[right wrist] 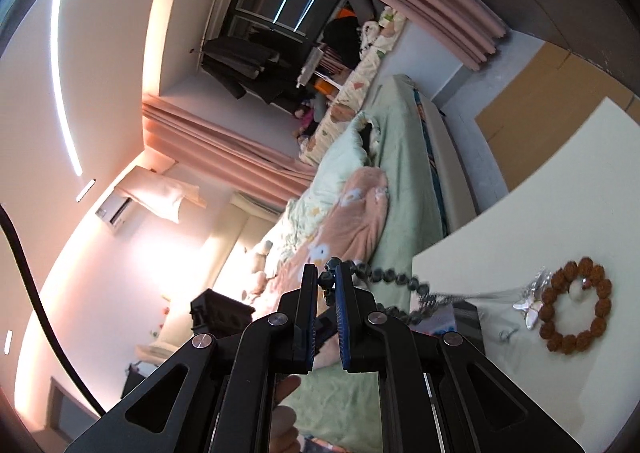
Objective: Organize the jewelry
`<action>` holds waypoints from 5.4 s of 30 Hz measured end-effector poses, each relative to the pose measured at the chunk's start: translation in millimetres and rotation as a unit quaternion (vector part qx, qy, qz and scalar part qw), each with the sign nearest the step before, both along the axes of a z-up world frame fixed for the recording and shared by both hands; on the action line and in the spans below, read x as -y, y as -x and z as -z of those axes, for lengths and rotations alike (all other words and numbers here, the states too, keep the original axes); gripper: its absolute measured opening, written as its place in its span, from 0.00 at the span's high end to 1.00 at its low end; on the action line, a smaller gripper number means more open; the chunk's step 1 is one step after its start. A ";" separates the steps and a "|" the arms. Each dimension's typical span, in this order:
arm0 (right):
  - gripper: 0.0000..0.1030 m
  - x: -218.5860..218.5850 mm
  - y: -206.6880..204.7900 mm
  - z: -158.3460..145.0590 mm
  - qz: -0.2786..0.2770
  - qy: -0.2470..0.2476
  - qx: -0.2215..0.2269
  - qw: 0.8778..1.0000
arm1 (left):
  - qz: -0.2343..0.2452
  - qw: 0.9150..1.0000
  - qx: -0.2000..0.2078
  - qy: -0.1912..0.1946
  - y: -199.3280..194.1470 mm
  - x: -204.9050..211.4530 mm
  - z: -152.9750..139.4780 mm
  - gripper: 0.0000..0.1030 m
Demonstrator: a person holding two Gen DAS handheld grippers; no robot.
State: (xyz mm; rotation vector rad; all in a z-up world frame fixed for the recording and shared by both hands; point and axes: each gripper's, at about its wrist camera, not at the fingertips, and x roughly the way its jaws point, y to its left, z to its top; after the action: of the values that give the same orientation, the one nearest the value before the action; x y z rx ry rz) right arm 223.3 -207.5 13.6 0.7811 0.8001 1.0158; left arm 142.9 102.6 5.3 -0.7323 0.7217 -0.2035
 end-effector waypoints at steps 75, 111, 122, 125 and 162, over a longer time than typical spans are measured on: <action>0.33 67.7 -30.2 44.0 0.045 0.227 -0.105 0.967 | 0.051 0.995 -0.012 -0.081 -30.3 64.3 8.5 0.29; 0.33 146.6 -46.9 61.4 0.073 0.221 -0.169 0.958 | 0.299 0.819 -0.194 -0.450 -96.4 194.8 113.2 0.53; 0.33 152.5 -47.5 60.1 0.071 0.216 -0.171 0.959 | 0.341 0.801 -0.219 -0.440 -103.5 185.8 125.5 0.54; 0.33 151.4 -48.2 58.2 0.068 0.219 -0.169 0.959 | 0.342 0.805 -0.214 -0.435 -109.3 187.4 125.6 0.54; 0.54 34.1 -64.3 123.3 0.027 0.424 -0.140 0.894 | 0.206 0.910 -0.133 -0.333 -74.5 110.1 33.6 0.60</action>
State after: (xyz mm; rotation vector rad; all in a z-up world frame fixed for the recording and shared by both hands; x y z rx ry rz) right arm 287.6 -241.7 -109.7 0.1797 1.3321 0.4097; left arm 217.4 -7.5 -28.3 0.0592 1.1280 -0.2221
